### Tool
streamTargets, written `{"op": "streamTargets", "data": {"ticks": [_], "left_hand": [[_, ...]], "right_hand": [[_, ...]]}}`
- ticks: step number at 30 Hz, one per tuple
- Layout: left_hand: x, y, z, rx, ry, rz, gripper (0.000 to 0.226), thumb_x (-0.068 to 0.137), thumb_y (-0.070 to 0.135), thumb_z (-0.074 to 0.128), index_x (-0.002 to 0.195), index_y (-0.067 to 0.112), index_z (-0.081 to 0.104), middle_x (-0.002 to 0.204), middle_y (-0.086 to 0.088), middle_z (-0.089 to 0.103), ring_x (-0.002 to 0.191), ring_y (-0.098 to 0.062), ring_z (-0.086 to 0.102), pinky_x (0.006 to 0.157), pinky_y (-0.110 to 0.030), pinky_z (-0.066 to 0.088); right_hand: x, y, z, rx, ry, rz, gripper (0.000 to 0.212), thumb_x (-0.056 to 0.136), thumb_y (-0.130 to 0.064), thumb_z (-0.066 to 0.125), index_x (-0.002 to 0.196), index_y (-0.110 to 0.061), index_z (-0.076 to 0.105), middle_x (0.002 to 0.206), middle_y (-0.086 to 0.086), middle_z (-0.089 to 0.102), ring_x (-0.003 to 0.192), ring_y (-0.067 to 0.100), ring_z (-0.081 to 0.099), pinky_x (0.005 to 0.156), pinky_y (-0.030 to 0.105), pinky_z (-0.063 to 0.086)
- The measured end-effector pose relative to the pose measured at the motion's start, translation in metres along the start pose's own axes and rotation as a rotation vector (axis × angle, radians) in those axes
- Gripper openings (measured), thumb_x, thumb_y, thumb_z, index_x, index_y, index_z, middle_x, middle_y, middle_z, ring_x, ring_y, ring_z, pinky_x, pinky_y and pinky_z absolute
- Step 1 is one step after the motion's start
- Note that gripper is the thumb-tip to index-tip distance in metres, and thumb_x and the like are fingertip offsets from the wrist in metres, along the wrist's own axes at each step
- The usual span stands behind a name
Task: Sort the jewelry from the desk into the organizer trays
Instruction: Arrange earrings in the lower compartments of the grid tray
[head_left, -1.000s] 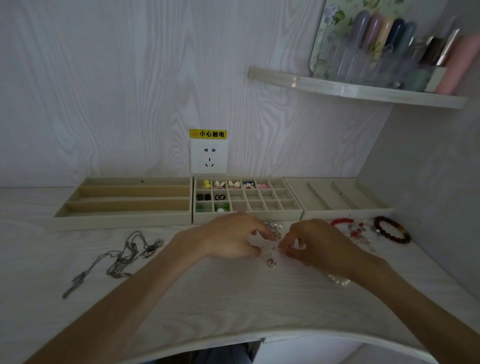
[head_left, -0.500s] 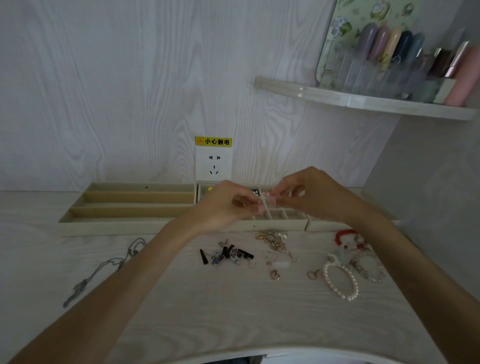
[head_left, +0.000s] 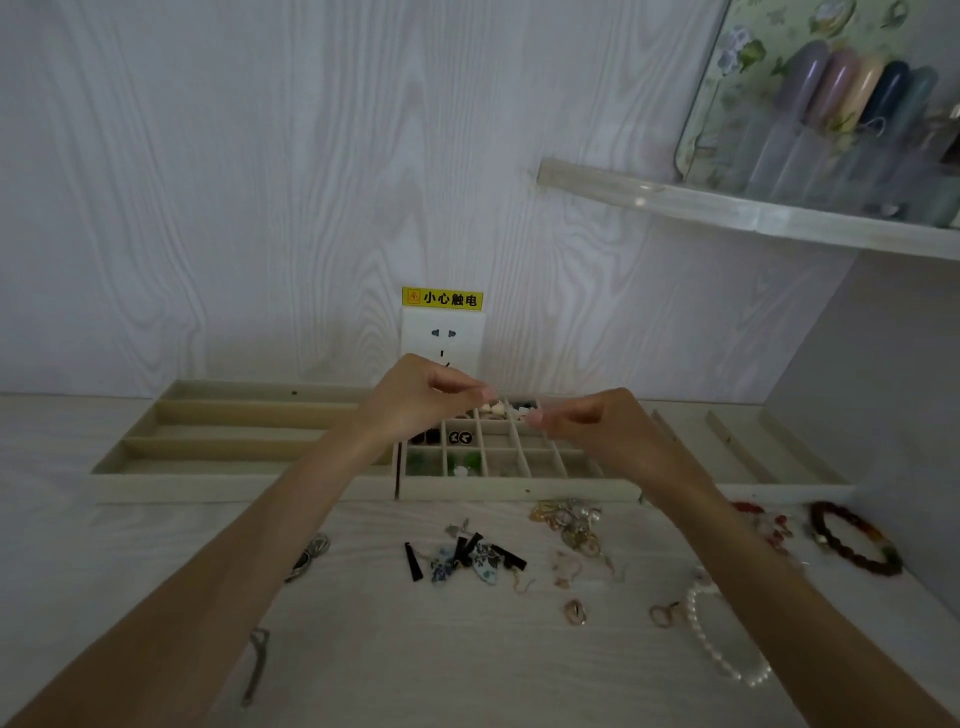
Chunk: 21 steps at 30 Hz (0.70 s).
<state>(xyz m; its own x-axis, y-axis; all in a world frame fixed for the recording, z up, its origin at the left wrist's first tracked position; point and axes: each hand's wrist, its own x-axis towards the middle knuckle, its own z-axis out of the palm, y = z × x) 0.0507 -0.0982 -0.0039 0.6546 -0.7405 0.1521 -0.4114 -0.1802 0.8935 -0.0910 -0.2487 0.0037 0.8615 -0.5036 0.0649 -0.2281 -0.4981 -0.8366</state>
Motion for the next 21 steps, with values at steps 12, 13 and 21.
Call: {"op": "streamTargets", "data": {"ticks": [12,13,21], "left_hand": [[0.008,-0.008,0.009,0.507,-0.247,0.046,0.016,0.08,0.033,0.071,0.093,0.025,0.076,0.07,0.024,0.056,0.064,0.004,0.051,0.056,-0.013,0.034],[0.01,-0.009,0.01,0.539,-0.259,0.055,0.015,0.081,0.033,0.07,0.093,0.026,0.075,0.07,0.024,0.055,0.064,0.003,0.05,0.057,-0.015,0.036],[0.01,-0.008,0.016,0.676,-0.205,0.071,0.012,0.081,0.036,0.069,0.09,0.031,0.075,0.07,0.019,0.058,0.062,0.0,0.049,0.052,-0.019,0.037]], "right_hand": [[0.03,0.006,0.012,-0.568,-0.271,-0.174,0.015,0.073,-0.035,0.076,0.088,-0.032,0.076,0.068,-0.016,0.06,0.053,-0.012,0.05,0.049,0.009,0.033],[0.031,0.005,0.014,-0.619,-0.29,-0.177,0.017,0.075,-0.037,0.074,0.091,-0.033,0.076,0.07,-0.016,0.062,0.055,-0.009,0.051,0.051,0.009,0.035],[0.029,-0.007,0.01,-0.872,-0.402,-0.21,0.02,0.088,-0.035,0.058,0.103,-0.035,0.071,0.074,-0.023,0.053,0.084,0.003,0.05,0.078,0.025,0.041]]}}
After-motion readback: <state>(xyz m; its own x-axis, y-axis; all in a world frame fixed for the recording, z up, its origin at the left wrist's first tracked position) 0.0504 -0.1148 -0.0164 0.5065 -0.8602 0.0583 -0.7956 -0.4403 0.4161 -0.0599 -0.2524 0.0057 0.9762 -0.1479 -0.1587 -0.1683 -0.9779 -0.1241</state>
